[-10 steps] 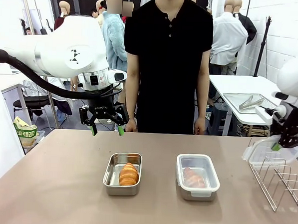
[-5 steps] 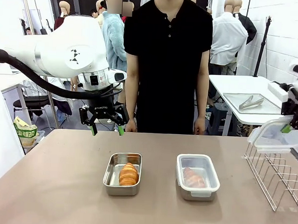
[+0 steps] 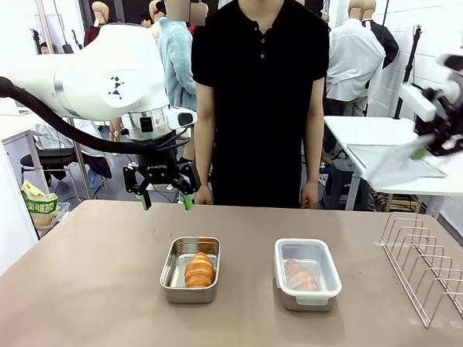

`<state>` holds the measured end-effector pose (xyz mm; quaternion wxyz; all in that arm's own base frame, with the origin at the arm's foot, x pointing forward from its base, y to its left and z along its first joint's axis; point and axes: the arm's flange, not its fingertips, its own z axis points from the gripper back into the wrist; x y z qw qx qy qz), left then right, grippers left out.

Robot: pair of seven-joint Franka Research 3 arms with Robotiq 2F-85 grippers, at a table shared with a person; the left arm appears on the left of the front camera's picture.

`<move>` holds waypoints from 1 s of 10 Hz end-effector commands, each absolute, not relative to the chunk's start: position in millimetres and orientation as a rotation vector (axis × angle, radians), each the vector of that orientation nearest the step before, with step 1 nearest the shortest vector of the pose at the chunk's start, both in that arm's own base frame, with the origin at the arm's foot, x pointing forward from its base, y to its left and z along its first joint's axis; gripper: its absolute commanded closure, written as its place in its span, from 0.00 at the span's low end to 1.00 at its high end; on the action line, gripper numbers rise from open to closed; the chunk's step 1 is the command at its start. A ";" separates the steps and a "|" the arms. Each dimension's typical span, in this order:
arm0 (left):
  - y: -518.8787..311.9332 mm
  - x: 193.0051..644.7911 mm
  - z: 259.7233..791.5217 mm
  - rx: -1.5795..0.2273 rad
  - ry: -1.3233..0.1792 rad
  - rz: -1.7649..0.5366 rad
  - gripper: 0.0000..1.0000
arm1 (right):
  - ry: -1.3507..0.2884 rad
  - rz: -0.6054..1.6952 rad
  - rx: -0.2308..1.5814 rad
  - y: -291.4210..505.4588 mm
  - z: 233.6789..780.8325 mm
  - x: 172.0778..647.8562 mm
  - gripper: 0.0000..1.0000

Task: Place the bread in airtight containers.
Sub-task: Pick up one Airtight Container lid and hand it to the human.

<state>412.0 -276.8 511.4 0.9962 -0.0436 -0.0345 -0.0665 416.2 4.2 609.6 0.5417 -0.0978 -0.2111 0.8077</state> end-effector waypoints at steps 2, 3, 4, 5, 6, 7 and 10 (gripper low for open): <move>-275.2 410.8 512.1 -0.084 -0.072 -0.132 0.00 | -0.801 2.129 -0.293 55.5 630.3 449.4 1.00; -275.2 410.8 512.1 -0.084 -0.072 -0.132 0.00 | -0.825 2.163 -0.332 70.2 635.8 462.5 1.00; -275.2 410.8 512.1 -0.084 -0.072 -0.132 0.00 | -0.850 2.176 -0.350 82.2 640.9 476.2 1.00; -275.2 410.8 512.1 -0.084 -0.072 -0.132 0.00 | -0.874 2.181 -0.368 90.7 643.9 486.6 1.00; -275.2 410.8 512.1 -0.084 -0.072 -0.132 0.00 | -0.882 2.189 -0.343 97.0 644.3 490.7 1.00; -275.2 410.8 512.1 -0.084 -0.072 -0.132 0.00 | -0.852 2.195 -0.321 100.0 642.8 494.9 1.00; -275.2 410.8 512.1 -0.084 -0.072 -0.132 0.00 | -0.838 2.181 -0.357 101.6 641.0 481.4 1.00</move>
